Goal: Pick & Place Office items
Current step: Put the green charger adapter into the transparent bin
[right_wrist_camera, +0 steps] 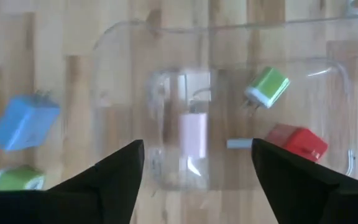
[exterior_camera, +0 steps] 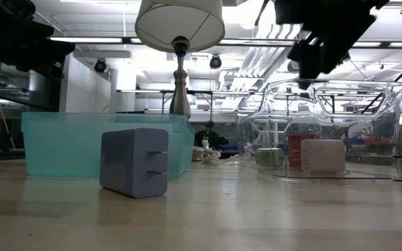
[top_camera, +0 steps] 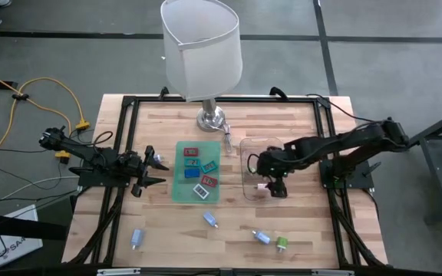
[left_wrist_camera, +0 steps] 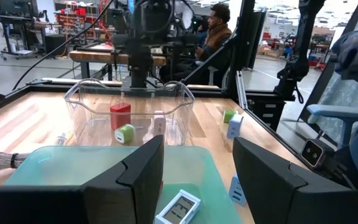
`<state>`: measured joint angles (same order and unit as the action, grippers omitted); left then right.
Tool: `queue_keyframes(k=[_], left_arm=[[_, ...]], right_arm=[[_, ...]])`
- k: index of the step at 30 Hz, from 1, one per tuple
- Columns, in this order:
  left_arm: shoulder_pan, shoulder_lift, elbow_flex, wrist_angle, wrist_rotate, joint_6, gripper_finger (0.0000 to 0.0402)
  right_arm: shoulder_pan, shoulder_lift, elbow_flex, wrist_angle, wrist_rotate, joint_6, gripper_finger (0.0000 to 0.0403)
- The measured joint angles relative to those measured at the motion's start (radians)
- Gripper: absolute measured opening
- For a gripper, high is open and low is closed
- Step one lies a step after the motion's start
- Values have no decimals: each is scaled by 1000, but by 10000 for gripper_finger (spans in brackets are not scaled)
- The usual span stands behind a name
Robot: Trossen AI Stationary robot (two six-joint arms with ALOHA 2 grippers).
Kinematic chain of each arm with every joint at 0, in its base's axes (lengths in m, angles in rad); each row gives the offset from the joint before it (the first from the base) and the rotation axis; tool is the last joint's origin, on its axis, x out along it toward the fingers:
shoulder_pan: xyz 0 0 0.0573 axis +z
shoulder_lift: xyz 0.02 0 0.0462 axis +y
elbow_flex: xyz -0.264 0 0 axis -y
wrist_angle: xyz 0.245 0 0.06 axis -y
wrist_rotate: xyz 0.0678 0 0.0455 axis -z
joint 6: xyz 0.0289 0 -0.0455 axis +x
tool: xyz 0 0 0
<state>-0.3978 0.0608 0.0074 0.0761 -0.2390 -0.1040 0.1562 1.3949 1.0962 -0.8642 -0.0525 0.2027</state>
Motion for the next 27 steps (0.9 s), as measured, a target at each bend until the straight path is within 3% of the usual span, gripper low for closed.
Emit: queue_keyframes(k=[11,27], left_arm=[[0,0,0,0,0,0,186],[0,0,0,0,0,0,186]], right_arm=[[196,-67,0,-16,-10,13,286],[502,-8,0,60,-26,-74,286]])
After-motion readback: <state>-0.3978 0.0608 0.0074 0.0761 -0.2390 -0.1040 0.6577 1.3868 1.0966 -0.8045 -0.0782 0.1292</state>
